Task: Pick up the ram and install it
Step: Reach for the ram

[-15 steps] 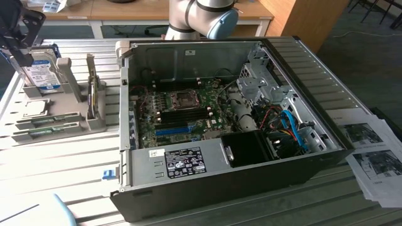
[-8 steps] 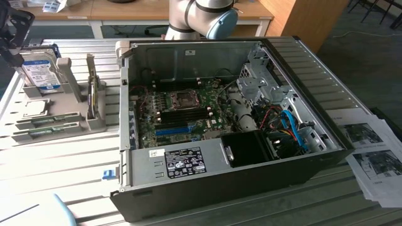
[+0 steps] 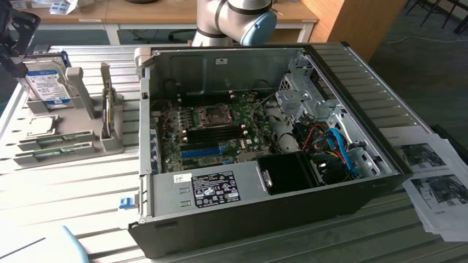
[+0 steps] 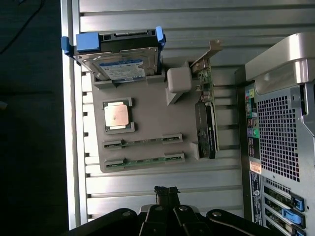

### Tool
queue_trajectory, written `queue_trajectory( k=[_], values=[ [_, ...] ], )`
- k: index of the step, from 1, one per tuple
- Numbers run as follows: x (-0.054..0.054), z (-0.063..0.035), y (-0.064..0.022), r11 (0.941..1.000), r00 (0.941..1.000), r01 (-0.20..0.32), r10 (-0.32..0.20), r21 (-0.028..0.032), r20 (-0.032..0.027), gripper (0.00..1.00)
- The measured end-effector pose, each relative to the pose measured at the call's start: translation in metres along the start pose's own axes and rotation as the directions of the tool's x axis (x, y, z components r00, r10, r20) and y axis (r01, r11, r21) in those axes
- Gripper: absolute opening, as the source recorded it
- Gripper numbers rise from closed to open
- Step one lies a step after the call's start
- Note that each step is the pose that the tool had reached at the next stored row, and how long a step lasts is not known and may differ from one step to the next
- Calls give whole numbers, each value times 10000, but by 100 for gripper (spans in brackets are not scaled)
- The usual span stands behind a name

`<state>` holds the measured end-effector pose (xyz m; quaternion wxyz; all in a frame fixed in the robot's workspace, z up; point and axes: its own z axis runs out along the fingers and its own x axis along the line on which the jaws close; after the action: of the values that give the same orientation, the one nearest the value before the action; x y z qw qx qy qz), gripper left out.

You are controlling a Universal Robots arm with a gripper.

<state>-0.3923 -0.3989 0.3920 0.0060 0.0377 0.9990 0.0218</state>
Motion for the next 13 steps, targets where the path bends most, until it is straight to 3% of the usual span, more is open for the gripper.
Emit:
queue_trajectory(
  k=[13],
  values=[
    [4,0,0,9992,9992,388,-388,-4,-18,9]
  ],
)
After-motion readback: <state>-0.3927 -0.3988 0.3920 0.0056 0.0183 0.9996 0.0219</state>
